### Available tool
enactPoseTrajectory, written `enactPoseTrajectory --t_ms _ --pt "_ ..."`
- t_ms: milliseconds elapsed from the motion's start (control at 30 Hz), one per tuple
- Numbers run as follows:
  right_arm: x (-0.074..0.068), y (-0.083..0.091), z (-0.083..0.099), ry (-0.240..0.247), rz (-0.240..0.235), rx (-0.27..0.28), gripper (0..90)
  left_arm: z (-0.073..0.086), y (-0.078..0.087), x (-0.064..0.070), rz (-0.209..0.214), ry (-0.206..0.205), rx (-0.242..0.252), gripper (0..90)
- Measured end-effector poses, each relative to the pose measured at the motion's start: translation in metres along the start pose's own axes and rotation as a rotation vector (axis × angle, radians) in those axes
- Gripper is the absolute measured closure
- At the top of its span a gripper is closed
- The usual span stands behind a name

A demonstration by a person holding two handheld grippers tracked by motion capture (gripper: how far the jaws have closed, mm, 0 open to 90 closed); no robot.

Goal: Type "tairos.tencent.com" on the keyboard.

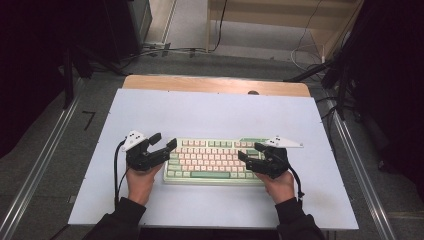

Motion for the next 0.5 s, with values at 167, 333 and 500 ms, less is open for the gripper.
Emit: enactPoseTrajectory --t_ms 167,333,500 --pt "0.0005 0.0001 -0.0003 0.001 -0.001 0.003 24.2 0.0005 0.0000 0.0004 -0.001 -0.004 -0.004 32.8" --pt "-0.0002 0.0000 -0.0002 0.001 -0.001 0.001 24.2 0.0007 0.0002 0.0002 -0.003 -0.004 -0.003 33.5" --pt "-0.0003 0.0001 0.0001 0.005 -0.001 0.003 29.4 0.0019 -0.0006 -0.0009 -0.004 -0.002 -0.017 33.5"
Point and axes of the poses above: each handheld gripper's, and its own axes: y roughly backward along the jaws, z roughly out of its underside, x roughly to its right, the point moved 6 cm from there along -y, roughly forward along the jaws, and after that the axes turned 3 degrees about z, right-handed, at the moved point
